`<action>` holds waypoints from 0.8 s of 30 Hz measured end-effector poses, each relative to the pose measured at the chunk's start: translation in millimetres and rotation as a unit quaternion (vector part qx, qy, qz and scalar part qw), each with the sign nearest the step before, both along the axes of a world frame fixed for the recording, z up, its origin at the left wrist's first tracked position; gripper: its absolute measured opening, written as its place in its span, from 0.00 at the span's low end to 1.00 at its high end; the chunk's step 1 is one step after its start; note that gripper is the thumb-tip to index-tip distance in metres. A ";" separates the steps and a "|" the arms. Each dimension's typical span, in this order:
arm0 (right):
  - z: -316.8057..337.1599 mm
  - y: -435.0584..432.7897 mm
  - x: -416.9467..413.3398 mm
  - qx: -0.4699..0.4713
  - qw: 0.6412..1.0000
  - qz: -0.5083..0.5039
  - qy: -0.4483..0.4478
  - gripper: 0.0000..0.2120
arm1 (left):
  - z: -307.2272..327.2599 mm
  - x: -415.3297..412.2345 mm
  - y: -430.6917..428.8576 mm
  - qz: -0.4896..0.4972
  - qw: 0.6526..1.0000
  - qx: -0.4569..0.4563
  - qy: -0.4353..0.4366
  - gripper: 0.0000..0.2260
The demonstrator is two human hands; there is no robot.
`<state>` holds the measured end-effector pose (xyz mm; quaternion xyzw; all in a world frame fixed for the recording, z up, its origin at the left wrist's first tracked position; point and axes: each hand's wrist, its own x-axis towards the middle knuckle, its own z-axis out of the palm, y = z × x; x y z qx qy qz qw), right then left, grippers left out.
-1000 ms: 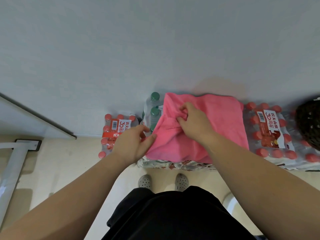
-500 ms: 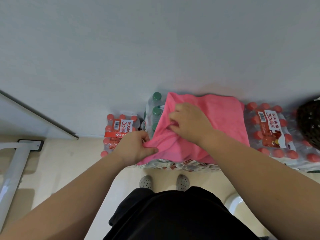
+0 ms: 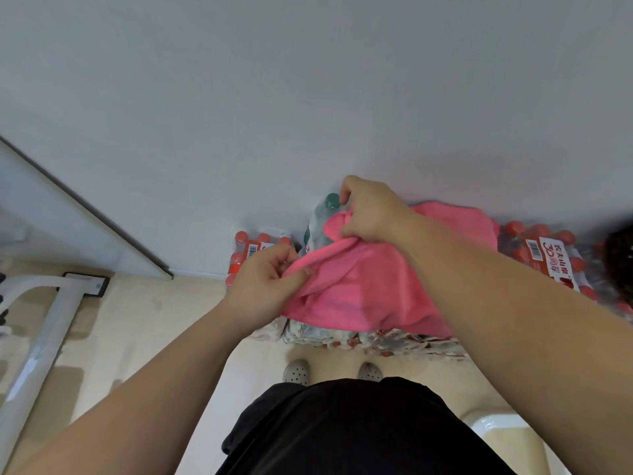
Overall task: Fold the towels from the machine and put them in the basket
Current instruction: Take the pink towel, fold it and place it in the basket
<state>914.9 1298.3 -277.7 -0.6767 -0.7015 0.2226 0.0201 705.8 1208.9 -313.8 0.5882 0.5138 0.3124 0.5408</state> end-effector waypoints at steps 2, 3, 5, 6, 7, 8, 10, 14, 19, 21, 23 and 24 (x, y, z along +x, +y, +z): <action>-3.9 2.0 -0.6 -0.023 0.996 0.038 -0.074 0.20 | 2.7 -1.7 -3.1 -0.028 1.000 -0.013 -0.003 0.11; -6.3 2.5 -0.7 -0.020 0.992 0.046 -0.116 0.18 | 1.5 -2.0 -3.8 -0.045 0.999 -0.018 0.000 0.11; -14.4 0.2 1.2 -0.013 0.981 0.046 -0.187 0.14 | -3.3 -1.9 -5.5 -0.080 0.996 -0.020 0.019 0.13; -18.8 -2.4 2.6 -0.013 0.979 0.041 -0.201 0.13 | -5.4 -1.4 -6.8 -0.097 0.994 -0.022 0.032 0.15; -20.4 -4.7 3.7 -0.018 0.979 0.036 -0.202 0.14 | -8.6 -1.2 -8.0 -0.113 0.992 -0.026 0.045 0.16; -21.1 -6.0 4.0 -0.021 0.981 0.029 -0.192 0.15 | -10.2 -1.1 -9.5 -0.123 0.990 -0.031 0.054 0.17; -18.5 -4.6 1.9 -0.028 0.987 0.005 -0.157 0.18 | -13.1 -3.3 -12.4 -0.124 0.990 -0.035 0.057 0.18; 1.1 11.6 -18.6 0.003 0.995 -0.089 0.041 0.22 | -15.6 -14.5 -14.6 -0.058 0.996 -0.048 0.036 0.18; 22.0 24.9 -49.8 -0.014 0.883 -0.229 0.410 0.09 | -8.3 -30.8 -21.1 -0.001 0.996 -0.083 -0.035 0.18; 25.3 27.3 -57.2 -0.029 0.839 -0.240 0.488 0.05 | -1.7 -34.0 -24.6 -0.006 0.994 -0.091 -0.066 0.23; 25.2 28.5 -58.0 -0.024 0.800 -0.253 0.543 0.03 | 3.6 -35.1 -25.6 0.016 0.992 -0.072 -0.102 0.22; 23.9 28.4 -55.9 -0.021 0.787 -0.260 0.559 0.03 | 6.3 -34.0 -25.4 0.032 0.990 -0.058 -0.122 0.20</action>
